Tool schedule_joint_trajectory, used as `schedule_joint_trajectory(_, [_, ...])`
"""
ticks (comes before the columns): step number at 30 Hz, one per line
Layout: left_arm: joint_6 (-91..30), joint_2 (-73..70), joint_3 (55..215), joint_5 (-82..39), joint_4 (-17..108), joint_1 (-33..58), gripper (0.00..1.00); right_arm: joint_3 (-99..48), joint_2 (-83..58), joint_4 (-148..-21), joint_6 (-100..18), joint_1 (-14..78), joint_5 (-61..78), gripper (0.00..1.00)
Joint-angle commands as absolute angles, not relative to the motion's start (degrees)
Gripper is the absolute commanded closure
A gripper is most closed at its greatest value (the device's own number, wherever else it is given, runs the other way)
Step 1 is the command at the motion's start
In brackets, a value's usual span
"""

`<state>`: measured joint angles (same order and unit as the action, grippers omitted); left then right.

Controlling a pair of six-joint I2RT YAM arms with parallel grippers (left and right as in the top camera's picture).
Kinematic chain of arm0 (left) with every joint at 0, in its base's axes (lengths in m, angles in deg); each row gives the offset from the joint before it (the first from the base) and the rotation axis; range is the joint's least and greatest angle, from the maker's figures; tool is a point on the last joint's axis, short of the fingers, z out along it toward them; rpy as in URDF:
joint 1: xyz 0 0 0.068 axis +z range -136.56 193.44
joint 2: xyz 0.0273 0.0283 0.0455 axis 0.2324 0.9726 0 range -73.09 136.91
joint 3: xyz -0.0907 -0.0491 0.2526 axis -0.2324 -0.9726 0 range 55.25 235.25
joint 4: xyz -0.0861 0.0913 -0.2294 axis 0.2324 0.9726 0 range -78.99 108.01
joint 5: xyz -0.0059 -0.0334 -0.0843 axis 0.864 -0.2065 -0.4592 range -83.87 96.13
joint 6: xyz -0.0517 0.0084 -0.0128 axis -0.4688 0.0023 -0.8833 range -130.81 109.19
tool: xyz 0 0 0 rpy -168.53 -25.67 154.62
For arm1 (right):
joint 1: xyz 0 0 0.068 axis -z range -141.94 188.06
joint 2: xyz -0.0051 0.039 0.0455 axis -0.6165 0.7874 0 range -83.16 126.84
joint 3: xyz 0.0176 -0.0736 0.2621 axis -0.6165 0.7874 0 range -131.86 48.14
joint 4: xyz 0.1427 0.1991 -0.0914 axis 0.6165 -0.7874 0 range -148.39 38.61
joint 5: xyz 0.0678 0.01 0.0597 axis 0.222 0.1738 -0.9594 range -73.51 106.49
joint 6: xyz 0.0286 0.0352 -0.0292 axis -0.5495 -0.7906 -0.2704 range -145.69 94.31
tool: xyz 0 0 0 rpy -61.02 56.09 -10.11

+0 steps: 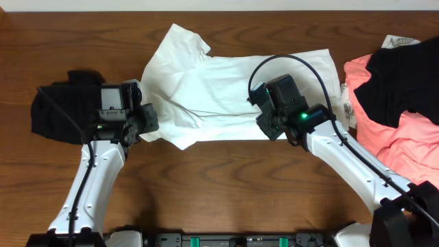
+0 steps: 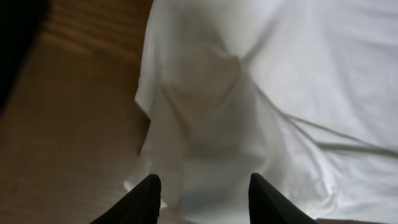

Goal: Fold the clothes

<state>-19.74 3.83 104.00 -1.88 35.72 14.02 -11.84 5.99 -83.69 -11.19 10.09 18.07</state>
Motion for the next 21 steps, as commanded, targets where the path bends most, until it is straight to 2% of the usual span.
schedule_joint_trajectory(1, [-18.78, 5.25, 104.88, 0.00, 36.75, 14.00, 0.54, -11.84, 5.20, -83.79, -12.02, 10.40, 18.64, 0.59])
schedule_joint_trajectory(13, [-19.00, 10.39, 104.88, -3.98, 37.95, 13.93, 0.55, -11.84, 5.20, -83.77, -12.63, 10.40, 18.62, 0.59])
schedule_joint_trajectory(14, [-18.97, 10.89, 104.88, -3.98, 37.75, 13.93, 0.63, -11.84, 5.20, -83.77, -12.63, 10.40, 18.62, 0.59])
schedule_joint_trajectory(16, [-18.97, 11.24, 104.88, -4.24, 37.49, 13.93, 0.94, -11.84, 5.20, -83.77, -12.63, 10.40, 18.64, 0.59])
schedule_joint_trajectory(21, [-19.02, 9.21, 105.45, -12.83, 34.93, 13.95, 0.94, -11.84, 5.20, -83.77, -12.63, 10.40, 18.62, 0.59])
